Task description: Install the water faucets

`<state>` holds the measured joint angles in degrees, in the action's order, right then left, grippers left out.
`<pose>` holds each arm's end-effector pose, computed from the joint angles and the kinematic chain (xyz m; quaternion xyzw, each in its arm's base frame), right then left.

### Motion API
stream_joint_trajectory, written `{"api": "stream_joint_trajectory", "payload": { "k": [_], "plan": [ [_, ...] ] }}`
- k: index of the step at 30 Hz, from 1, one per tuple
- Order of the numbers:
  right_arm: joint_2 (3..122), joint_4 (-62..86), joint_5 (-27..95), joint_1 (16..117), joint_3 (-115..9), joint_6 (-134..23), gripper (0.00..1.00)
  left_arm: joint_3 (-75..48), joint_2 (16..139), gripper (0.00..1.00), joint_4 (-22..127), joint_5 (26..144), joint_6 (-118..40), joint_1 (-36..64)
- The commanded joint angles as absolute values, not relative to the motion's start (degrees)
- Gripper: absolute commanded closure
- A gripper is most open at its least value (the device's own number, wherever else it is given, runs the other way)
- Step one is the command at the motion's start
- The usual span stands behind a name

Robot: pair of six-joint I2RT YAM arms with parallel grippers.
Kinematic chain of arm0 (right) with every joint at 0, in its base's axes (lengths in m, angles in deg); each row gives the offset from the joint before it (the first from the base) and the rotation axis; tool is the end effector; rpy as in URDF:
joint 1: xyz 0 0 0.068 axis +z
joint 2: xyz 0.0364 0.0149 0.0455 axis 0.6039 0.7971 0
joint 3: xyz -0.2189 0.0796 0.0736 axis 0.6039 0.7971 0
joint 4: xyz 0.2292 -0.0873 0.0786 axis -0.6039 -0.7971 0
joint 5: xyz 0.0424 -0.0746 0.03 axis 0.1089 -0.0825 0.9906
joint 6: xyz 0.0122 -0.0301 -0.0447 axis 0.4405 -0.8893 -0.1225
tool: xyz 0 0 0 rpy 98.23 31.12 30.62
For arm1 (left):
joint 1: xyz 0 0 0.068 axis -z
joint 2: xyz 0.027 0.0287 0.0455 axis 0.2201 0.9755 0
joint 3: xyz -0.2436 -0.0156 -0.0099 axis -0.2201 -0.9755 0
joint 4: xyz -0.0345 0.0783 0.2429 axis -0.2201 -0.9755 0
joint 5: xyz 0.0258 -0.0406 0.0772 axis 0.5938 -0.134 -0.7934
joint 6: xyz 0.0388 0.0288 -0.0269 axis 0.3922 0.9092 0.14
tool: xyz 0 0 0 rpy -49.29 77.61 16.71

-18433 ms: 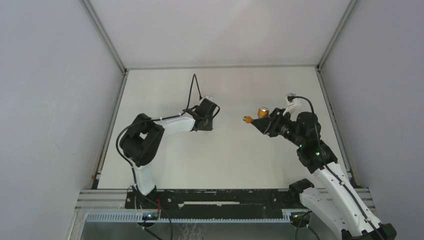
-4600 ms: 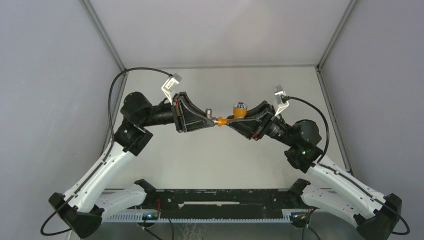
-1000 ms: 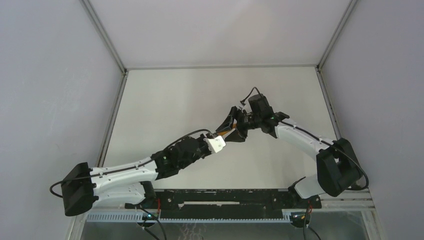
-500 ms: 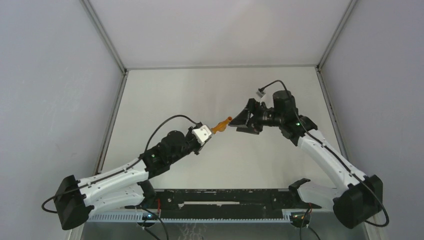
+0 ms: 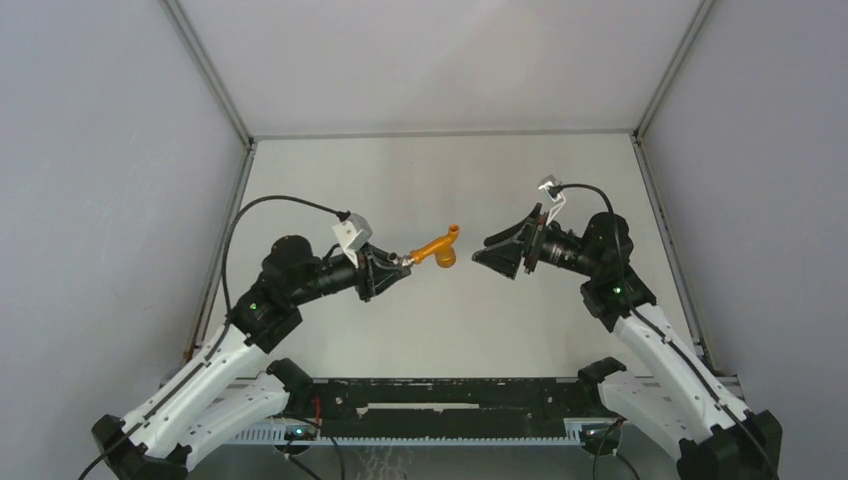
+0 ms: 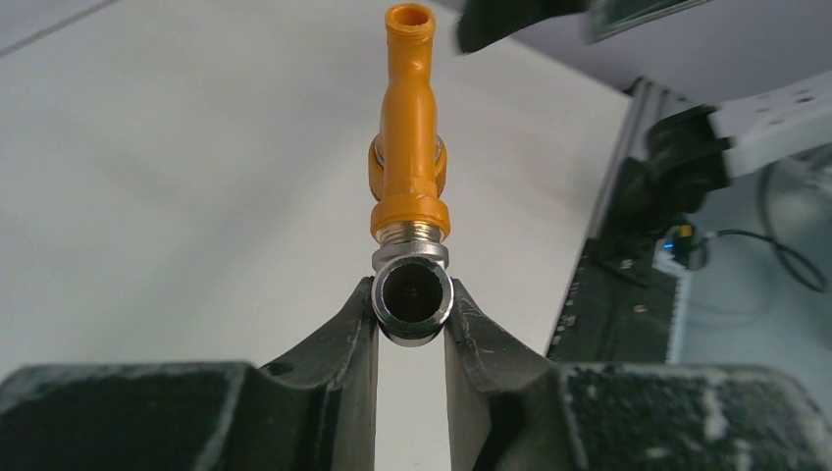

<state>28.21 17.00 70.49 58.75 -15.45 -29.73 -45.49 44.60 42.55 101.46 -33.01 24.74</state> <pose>0.1822 0.1005 0.3019 -0.1929 0.6967 0.5322 0.4406 0.1459 -0.1316 0.3025 0.3371 0.6823 -0.3836 0.5231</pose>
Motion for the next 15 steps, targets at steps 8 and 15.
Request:
{"api": "stream_joint_trajectory", "payload": {
  "k": [8, 15],
  "plan": [
    [36.7, 34.6, 83.3, 60.5, -20.4, -27.6, 0.10, -35.8, 46.0, 1.00, 42.1, 117.9, -43.6, 21.9],
    [39.3, 30.4, 82.1, 67.6, -24.4, -33.9, 0.10, -35.7, 45.3, 1.00, 43.3, 119.1, -44.5, 21.1]
  ]
}}
